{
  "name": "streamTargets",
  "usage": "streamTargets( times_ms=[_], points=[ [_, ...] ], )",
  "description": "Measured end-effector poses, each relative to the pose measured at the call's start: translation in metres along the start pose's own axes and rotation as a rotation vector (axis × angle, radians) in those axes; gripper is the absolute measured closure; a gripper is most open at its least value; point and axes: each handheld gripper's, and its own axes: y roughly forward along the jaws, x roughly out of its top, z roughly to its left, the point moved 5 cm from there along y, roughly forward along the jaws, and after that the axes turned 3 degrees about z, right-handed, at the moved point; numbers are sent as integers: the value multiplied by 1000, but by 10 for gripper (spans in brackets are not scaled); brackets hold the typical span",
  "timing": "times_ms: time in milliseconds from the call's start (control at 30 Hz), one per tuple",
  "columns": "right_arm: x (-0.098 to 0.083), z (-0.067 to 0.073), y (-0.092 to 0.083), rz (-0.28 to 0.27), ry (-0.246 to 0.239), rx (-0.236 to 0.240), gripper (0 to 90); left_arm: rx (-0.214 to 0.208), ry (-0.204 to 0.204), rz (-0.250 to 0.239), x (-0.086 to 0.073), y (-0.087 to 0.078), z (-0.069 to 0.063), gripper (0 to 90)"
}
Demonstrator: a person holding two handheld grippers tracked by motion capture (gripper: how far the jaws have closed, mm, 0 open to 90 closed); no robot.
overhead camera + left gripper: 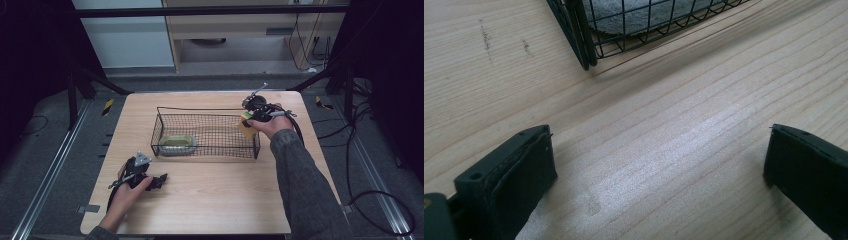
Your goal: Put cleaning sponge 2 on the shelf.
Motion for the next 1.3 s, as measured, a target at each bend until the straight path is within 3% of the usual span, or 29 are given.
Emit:
streamTargets(
  times_ms=[433,1300],
  points=[
    [-6,1,9,18,5,4,642,-1,1,0,0,0,0,0],
    [-10,-1,41,64,43,-32,638,-1,1,0,0,0,0,0]
  ],
)
